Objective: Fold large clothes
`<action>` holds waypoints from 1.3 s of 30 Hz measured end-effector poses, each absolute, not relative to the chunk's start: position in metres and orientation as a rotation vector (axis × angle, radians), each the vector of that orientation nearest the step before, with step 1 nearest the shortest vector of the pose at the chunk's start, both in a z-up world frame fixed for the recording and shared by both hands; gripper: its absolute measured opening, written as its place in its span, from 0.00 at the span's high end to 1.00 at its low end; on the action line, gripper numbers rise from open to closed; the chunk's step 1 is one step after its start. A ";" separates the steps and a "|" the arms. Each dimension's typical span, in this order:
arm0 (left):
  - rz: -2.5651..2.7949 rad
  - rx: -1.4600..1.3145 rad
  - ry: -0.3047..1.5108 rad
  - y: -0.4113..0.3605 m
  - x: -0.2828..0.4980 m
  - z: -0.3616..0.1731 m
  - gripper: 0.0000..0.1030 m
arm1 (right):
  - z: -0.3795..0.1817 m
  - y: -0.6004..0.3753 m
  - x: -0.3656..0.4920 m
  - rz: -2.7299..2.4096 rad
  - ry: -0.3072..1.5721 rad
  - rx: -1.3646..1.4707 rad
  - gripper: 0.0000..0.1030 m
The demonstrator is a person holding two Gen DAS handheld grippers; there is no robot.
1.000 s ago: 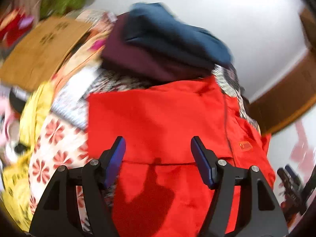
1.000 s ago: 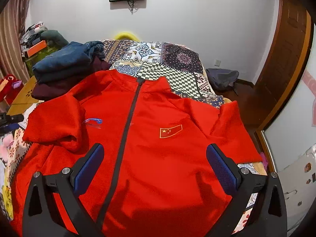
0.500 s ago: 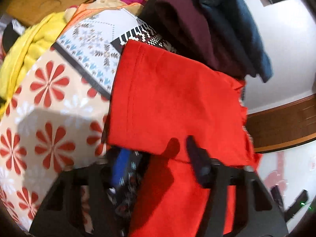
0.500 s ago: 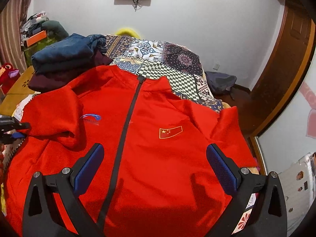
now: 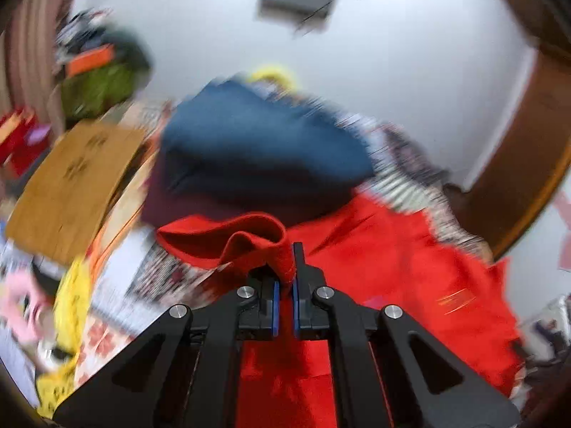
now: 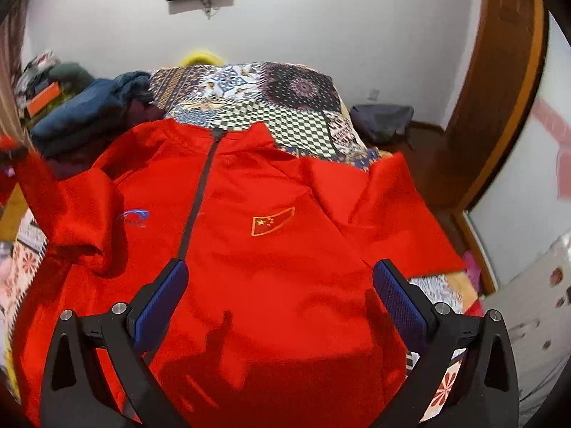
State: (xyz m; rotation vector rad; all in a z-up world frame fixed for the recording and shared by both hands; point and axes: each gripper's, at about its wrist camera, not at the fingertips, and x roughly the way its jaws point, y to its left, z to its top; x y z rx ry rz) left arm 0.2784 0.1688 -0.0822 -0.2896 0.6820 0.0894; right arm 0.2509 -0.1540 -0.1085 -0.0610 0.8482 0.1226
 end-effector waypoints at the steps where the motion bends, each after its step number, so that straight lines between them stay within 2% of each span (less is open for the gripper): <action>1: 0.049 -0.278 0.659 0.155 0.285 -0.068 0.96 | -0.109 -0.159 0.251 0.116 0.850 -0.047 0.00; 6: -0.129 -0.214 0.613 0.090 0.319 -0.022 0.96 | -0.111 -0.183 0.250 0.076 0.851 -0.008 0.00; 10: -0.270 -0.132 0.630 0.020 0.340 -0.012 0.96 | -0.113 -0.196 0.248 0.030 0.852 -0.030 0.00; 14: -0.333 -0.042 0.666 -0.034 0.350 -0.028 0.96 | -0.112 -0.205 0.246 0.017 0.853 -0.061 0.00; 21: -0.459 0.026 0.867 -0.090 0.364 -0.077 0.94 | -0.107 -0.209 0.250 0.049 0.854 -0.072 0.00; 24: -0.491 0.050 0.898 -0.091 0.358 -0.079 0.83 | -0.106 -0.206 0.255 0.094 0.864 -0.054 0.00; 25: -0.491 0.056 0.888 -0.085 0.353 -0.076 0.77 | -0.106 -0.204 0.258 0.111 0.868 -0.048 0.00; 26: -0.485 0.060 0.875 -0.081 0.348 -0.074 0.64 | -0.106 -0.203 0.260 0.132 0.874 -0.041 0.00; 27: -0.475 0.061 0.856 -0.073 0.344 -0.069 0.56 | -0.106 -0.199 0.265 0.166 0.883 -0.028 0.00; 28: -0.460 0.061 0.834 -0.065 0.340 -0.067 0.41 | -0.104 -0.196 0.267 0.192 0.885 -0.018 0.00; 29: -0.445 0.060 0.817 -0.058 0.341 -0.066 0.32 | -0.104 -0.195 0.269 0.210 0.886 -0.010 0.00; 36: -0.228 0.113 0.794 0.034 0.311 -0.072 0.19 | -0.117 -0.177 0.311 0.349 1.006 0.066 0.01; 39: -0.120 0.104 0.856 0.083 0.300 -0.095 0.19 | -0.131 -0.176 0.334 0.358 1.085 0.113 0.08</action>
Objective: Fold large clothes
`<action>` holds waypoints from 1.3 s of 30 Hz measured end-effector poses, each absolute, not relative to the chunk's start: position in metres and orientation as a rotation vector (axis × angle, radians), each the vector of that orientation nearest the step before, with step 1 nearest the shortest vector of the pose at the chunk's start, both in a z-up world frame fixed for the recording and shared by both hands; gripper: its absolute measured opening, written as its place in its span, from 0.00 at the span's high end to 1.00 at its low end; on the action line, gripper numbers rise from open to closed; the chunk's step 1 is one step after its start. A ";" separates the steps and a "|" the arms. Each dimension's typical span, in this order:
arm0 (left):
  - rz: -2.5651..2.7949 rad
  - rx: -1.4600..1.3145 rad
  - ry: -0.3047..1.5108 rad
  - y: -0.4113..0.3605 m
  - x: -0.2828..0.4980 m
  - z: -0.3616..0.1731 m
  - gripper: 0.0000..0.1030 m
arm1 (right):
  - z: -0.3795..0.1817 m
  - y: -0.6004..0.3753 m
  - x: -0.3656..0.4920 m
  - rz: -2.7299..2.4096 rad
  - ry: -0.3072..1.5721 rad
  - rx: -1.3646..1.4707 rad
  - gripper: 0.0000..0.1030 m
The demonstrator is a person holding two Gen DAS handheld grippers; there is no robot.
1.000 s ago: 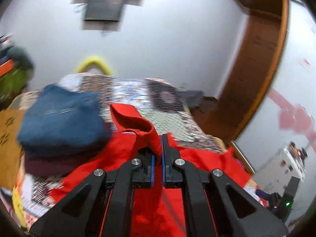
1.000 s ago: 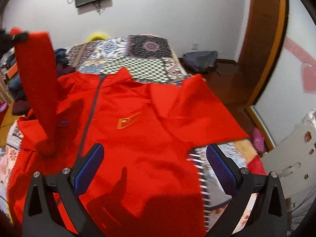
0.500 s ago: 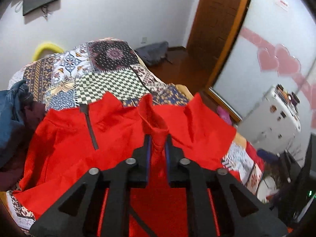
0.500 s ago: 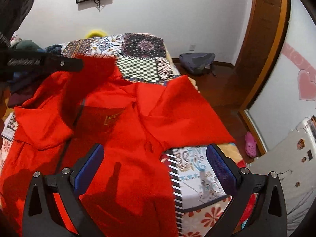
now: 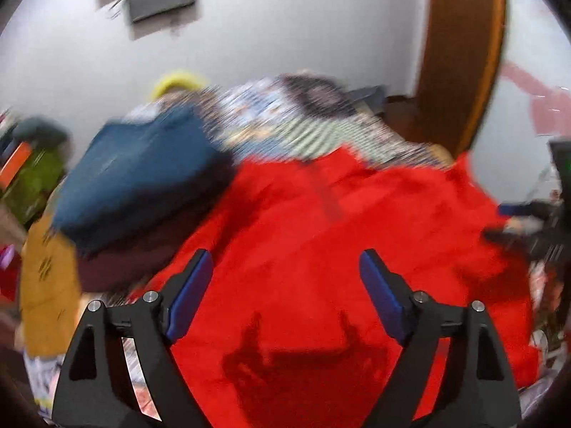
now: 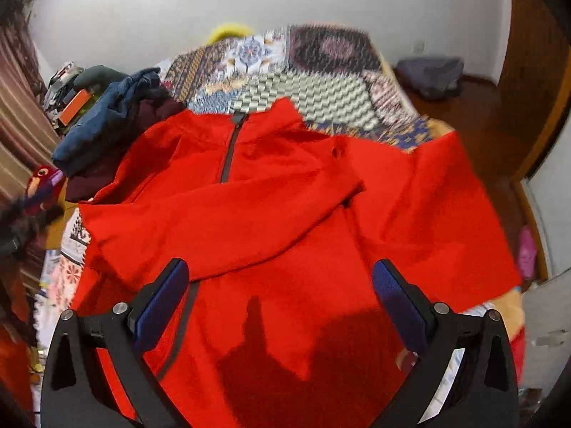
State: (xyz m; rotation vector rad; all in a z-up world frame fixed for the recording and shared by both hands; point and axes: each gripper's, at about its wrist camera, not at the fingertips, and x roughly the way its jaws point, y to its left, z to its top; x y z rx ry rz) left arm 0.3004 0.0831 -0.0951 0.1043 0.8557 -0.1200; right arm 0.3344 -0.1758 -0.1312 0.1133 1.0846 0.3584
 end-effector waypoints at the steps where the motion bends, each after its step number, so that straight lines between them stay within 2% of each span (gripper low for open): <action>1: -0.081 0.096 0.883 0.100 0.296 -0.106 0.19 | -0.136 -0.177 0.343 0.354 1.110 0.130 0.11; 2: -0.044 0.082 0.914 0.117 0.292 -0.117 0.19 | -0.142 -0.178 0.352 0.351 1.136 0.153 0.13; 5: 0.016 0.035 0.999 0.156 0.279 -0.149 0.19 | -0.155 -0.184 0.370 0.337 1.198 0.213 0.27; 7: 0.041 0.002 1.050 0.174 0.271 -0.169 0.19 | -0.169 -0.186 0.386 0.321 1.247 0.251 0.45; 9: 0.056 -0.024 1.092 0.186 0.262 -0.189 0.19 | -0.181 -0.189 0.397 0.310 1.282 0.291 0.54; 12: 0.057 -0.032 1.134 0.192 0.252 -0.209 0.19 | -0.191 -0.191 0.411 0.273 1.283 0.320 0.73; 16: 0.033 0.020 1.188 0.182 0.249 -0.233 0.17 | -0.190 -0.192 0.423 0.232 1.277 0.329 0.90; 18: 0.056 0.024 1.161 0.181 0.251 -0.233 0.12 | -0.184 -0.191 0.425 0.220 1.253 0.319 0.92; 22: 0.173 0.016 1.102 0.188 0.263 -0.231 0.11 | -0.154 -0.186 0.422 0.237 1.142 0.275 0.94; 24: 0.194 0.020 1.057 0.188 0.265 -0.226 0.18 | -0.126 -0.185 0.413 0.244 1.053 0.238 0.94; 26: 0.168 0.034 0.995 0.183 0.264 -0.217 0.56 | -0.107 -0.185 0.406 0.248 0.989 0.221 0.95; 27: 0.151 0.033 0.978 0.181 0.263 -0.214 0.68 | -0.092 -0.188 0.400 0.249 0.946 0.214 0.94; 28: 0.132 0.022 0.967 0.180 0.263 -0.210 0.87 | -0.083 -0.190 0.395 0.247 0.917 0.209 0.95; 29: 0.112 0.005 0.953 0.179 0.261 -0.207 0.94 | -0.076 -0.193 0.390 0.243 0.893 0.205 0.95; 33: 0.151 -0.028 0.889 0.186 0.254 -0.192 0.95 | -0.074 -0.205 0.376 0.244 0.882 0.212 0.95; 39: 0.182 -0.110 0.929 0.209 0.251 -0.201 0.95 | -0.116 -0.219 0.357 0.228 0.999 0.224 0.95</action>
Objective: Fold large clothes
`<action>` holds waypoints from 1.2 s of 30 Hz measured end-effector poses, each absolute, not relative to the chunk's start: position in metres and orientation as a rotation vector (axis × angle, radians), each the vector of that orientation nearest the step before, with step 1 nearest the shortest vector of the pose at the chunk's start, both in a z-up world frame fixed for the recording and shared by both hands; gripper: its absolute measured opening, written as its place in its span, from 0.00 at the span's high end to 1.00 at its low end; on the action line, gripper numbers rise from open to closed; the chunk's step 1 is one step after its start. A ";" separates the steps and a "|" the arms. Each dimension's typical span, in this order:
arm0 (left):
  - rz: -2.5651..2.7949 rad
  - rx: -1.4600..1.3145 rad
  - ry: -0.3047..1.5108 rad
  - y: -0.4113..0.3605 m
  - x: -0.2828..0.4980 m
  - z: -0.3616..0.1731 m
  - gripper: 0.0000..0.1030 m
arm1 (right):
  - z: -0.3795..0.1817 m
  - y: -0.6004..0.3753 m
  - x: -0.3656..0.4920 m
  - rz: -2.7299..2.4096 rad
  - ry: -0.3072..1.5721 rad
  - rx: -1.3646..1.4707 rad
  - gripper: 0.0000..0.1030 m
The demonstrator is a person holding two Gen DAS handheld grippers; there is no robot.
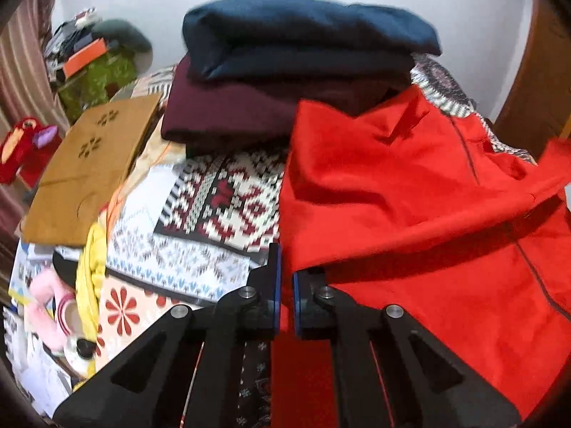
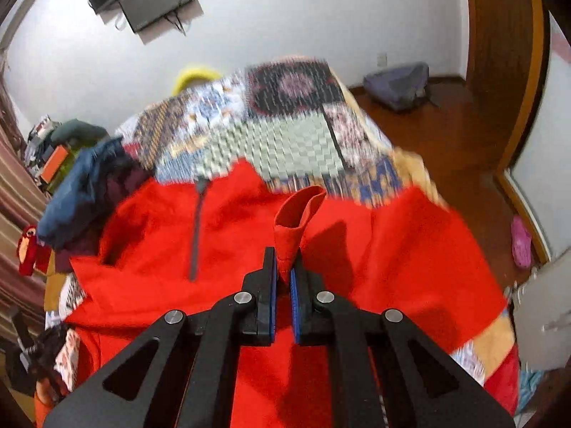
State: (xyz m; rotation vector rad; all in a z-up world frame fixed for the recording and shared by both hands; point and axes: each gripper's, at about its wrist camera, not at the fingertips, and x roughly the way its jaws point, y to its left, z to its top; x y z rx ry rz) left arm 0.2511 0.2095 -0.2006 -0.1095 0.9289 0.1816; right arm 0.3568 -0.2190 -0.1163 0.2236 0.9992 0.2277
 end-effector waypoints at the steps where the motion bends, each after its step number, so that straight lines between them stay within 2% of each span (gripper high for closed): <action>1: 0.187 -0.116 0.939 0.209 0.249 -0.205 0.95 | -0.123 -0.222 0.352 0.222 1.020 0.233 0.95; 6: 0.202 -0.102 0.981 0.202 0.246 -0.218 0.94 | -0.143 -0.241 0.330 0.222 1.099 0.277 0.94; 9: 0.198 -0.095 1.009 0.201 0.247 -0.223 0.90 | -0.148 -0.247 0.319 0.252 1.125 0.275 0.93; 14: 0.181 -0.052 1.051 0.190 0.244 -0.221 0.90 | -0.139 -0.258 0.299 0.237 1.102 0.239 0.78; 16: 0.170 -0.041 1.060 0.185 0.240 -0.216 0.89 | -0.134 -0.266 0.294 0.216 1.087 0.250 0.69; 18: 0.161 -0.036 1.064 0.180 0.237 -0.207 0.87 | -0.130 -0.274 0.290 0.193 1.064 0.251 0.66; 19: 0.154 -0.038 1.059 0.177 0.236 -0.202 0.84 | -0.126 -0.280 0.289 0.180 1.054 0.246 0.66; 21: 0.146 -0.046 1.042 0.175 0.235 -0.189 0.72 | -0.123 -0.290 0.288 0.166 1.048 0.269 0.65; 22: 0.151 -0.047 1.023 0.172 0.234 -0.180 0.56 | -0.120 -0.300 0.288 0.155 1.041 0.301 0.64; 23: 0.162 -0.043 1.008 0.169 0.234 -0.174 0.34 | -0.118 -0.308 0.287 0.143 1.031 0.323 0.64; 25: 0.195 -0.032 0.961 0.162 0.235 -0.160 0.20 | -0.114 -0.325 0.286 0.117 1.009 0.364 0.63; 30: 0.129 -0.061 0.902 0.143 0.248 -0.129 0.18 | -0.111 -0.354 0.284 0.038 0.967 0.434 0.45; 36: 0.054 -0.115 0.875 0.120 0.278 -0.116 0.15 | -0.143 -0.382 0.296 0.014 1.018 0.583 0.44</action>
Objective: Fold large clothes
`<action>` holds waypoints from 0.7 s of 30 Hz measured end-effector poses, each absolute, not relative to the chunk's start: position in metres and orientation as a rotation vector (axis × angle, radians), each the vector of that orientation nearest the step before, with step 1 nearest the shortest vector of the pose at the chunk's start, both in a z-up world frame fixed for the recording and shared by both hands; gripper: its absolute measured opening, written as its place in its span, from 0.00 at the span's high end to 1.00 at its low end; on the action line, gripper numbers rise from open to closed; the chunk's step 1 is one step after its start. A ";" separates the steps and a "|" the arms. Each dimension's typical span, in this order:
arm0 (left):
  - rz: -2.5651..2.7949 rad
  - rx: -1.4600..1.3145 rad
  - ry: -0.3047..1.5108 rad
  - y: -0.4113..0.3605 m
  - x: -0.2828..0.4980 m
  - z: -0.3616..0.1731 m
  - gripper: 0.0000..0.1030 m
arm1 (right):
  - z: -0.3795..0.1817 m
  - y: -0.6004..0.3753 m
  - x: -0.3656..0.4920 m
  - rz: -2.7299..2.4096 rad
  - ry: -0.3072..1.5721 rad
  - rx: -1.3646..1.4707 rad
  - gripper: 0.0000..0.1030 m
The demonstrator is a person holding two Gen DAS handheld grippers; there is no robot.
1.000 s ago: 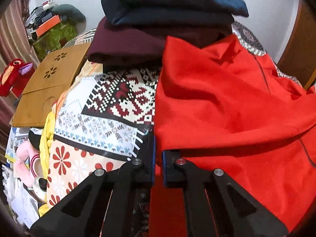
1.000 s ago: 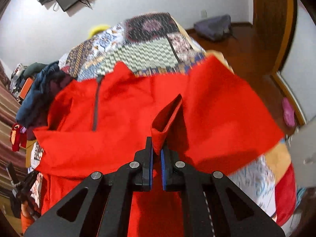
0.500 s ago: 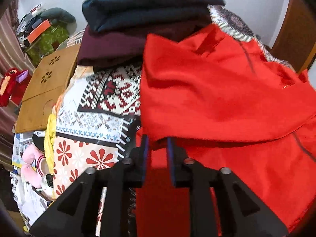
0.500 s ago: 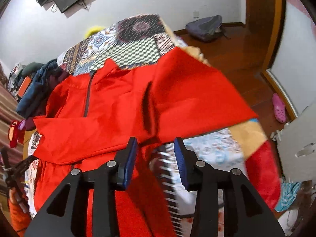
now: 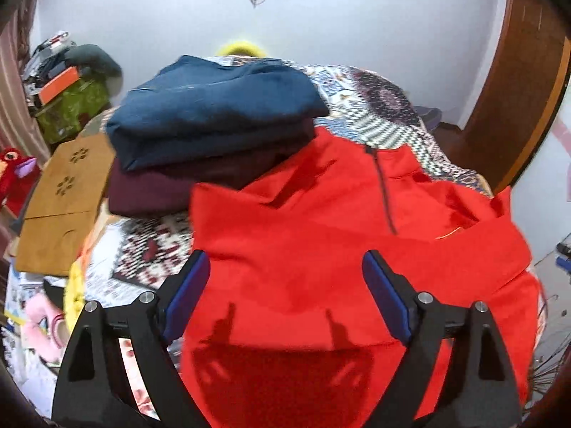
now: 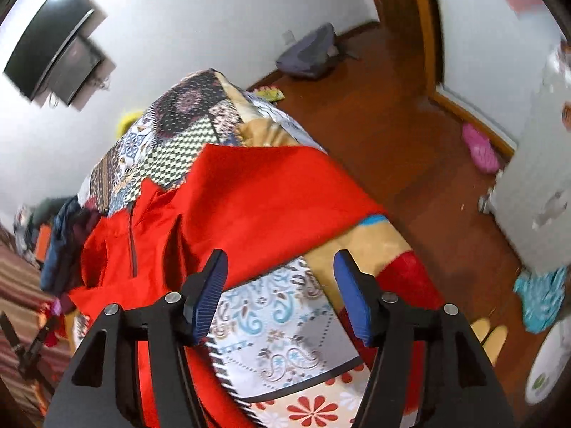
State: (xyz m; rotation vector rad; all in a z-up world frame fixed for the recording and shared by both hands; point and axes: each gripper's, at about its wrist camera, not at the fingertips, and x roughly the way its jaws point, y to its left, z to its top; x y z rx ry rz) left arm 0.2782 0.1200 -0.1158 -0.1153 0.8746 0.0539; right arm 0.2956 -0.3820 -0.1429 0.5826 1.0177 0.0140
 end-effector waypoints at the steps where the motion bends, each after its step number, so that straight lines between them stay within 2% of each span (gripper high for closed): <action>1: 0.042 -0.121 0.881 0.116 0.284 -0.118 0.15 | -0.151 -0.385 0.299 0.011 1.031 0.604 0.44; 7: -0.035 -0.126 0.958 0.083 0.307 -0.142 0.15 | -0.195 -0.405 0.323 -0.002 1.096 0.758 0.44; 12: -0.059 -0.108 1.027 0.064 0.319 -0.167 0.15 | -0.221 -0.427 0.339 -0.041 1.069 0.914 0.45; 17: -0.059 -0.118 1.074 0.061 0.324 -0.187 0.15 | -0.234 -0.439 0.362 -0.113 1.075 0.937 0.60; 19: -0.054 -0.123 1.091 0.061 0.327 -0.194 0.15 | -0.233 -0.437 0.371 -0.147 1.090 0.881 0.81; 21: -0.048 -0.129 1.105 0.062 0.329 -0.198 0.15 | -0.228 -0.433 0.378 -0.164 1.093 0.812 0.90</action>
